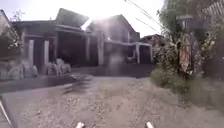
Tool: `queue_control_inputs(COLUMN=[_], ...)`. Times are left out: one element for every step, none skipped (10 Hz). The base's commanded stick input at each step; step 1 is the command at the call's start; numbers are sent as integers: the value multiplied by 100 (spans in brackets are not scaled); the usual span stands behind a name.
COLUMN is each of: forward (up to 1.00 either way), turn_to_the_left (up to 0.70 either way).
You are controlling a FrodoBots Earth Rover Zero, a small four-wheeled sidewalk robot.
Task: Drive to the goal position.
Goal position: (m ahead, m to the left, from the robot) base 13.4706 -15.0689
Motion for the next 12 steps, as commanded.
queue_control_inputs(forward=[70,70,70,70,70,70,70,70,70,70,70,70], turn_to_the_left=[0,0,0,0,0,0,0,0,0,0,0,0])
